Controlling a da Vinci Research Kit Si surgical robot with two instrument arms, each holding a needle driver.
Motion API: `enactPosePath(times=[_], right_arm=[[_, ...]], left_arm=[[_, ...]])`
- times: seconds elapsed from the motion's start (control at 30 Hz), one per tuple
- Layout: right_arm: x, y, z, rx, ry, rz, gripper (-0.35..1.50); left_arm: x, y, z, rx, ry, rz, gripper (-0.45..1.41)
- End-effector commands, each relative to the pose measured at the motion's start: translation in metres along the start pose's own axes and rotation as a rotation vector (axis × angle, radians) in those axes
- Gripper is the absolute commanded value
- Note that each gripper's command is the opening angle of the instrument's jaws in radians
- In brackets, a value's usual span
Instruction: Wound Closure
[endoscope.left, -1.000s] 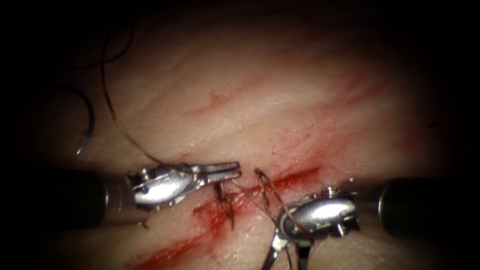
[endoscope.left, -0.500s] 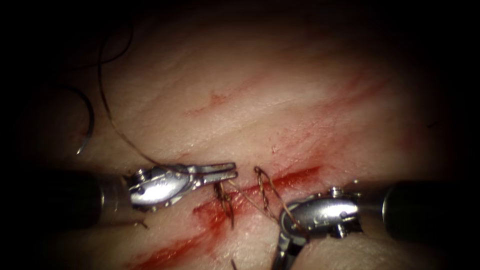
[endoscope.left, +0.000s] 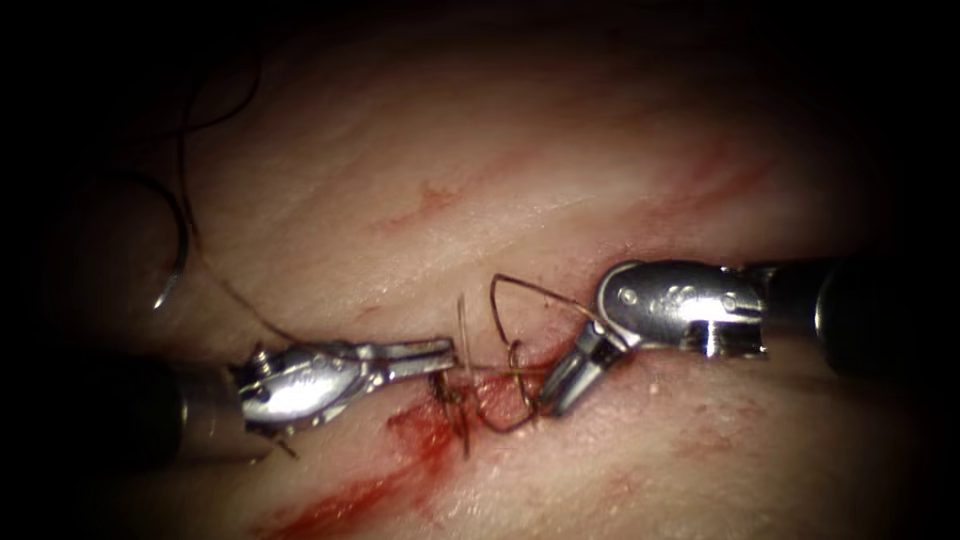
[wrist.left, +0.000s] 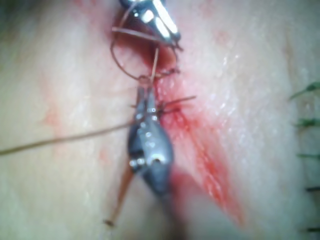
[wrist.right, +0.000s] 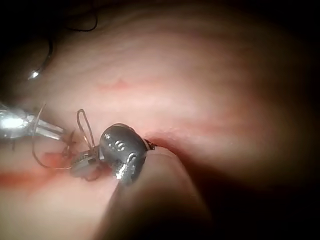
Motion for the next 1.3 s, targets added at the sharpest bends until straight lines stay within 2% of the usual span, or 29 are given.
enactPosePath(times=[0.03,0.17,0.2,0.33,0.5,0.73,0.8,0.83,0.87,0.93,1.1,1.2,1.3], right_arm=[[-0.0007,0.0012,-0.0006,-0.025,0.006,0.009,-0.35],[-0.0019,0.0026,-0.0014,-0.054,0.008,0.036,-0.35],[-0.0019,0.0026,-0.0014,-0.054,0.008,0.036,-0.35],[-0.0032,0.0039,-0.0001,-0.055,0.000,0.037,-0.35],[-0.0044,0.0054,0.0012,-0.089,-0.006,0.034,-0.35],[-0.0043,0.0062,0.0009,-0.120,-0.002,0.039,-0.35],[-0.0041,0.0066,0.0002,-0.158,-0.017,0.044,-0.35],[-0.0042,0.0073,-0.0010,-0.218,-0.058,0.054,-0.35],[-0.0042,0.0073,-0.0010,-0.218,-0.058,0.054,-0.35],[-0.0045,0.0081,-0.0026,-0.282,-0.084,0.063,-0.35],[-0.0056,0.0107,-0.0069,-0.519,-0.253,0.131,-0.35],[-0.0059,0.0115,-0.0087,-0.606,-0.263,0.184,-0.35],[-0.0060,0.0114,-0.0089,-0.666,-0.265,0.257,-0.35]], left_arm=[[-0.0008,0.0008,0.0004,-0.001,0.000,-0.006,-0.45],[-0.0018,0.0043,0.0000,-0.005,-0.001,-0.006,-0.45],[-0.0018,0.0043,0.0000,-0.005,-0.001,-0.006,-0.45],[-0.0028,0.0095,0.0003,-0.026,-0.001,-0.009,-0.45],[-0.0025,0.0136,0.0006,-0.051,0.001,-0.005,-0.45],[-0.0021,0.0180,0.0007,-0.087,0.000,-0.001,-0.45],[-0.0022,0.0191,0.0006,-0.093,-0.003,0.003,-0.45],[-0.0023,0.0200,0.0004,-0.097,-0.003,0.000,-0.45],[-0.0023,0.0200,0.0004,-0.097,-0.003,0.000,-0.45],[-0.0023,0.0205,0.0004,-0.098,-0.003,0.001,-0.45],[-0.0026,0.0209,0.0002,-0.104,-0.004,-0.001,-0.45],[-0.0030,0.0207,-0.0002,-0.108,-0.005,-0.004,-0.45],[-0.0035,0.0208,-0.0004,-0.114,-0.006,-0.012,-0.45]])
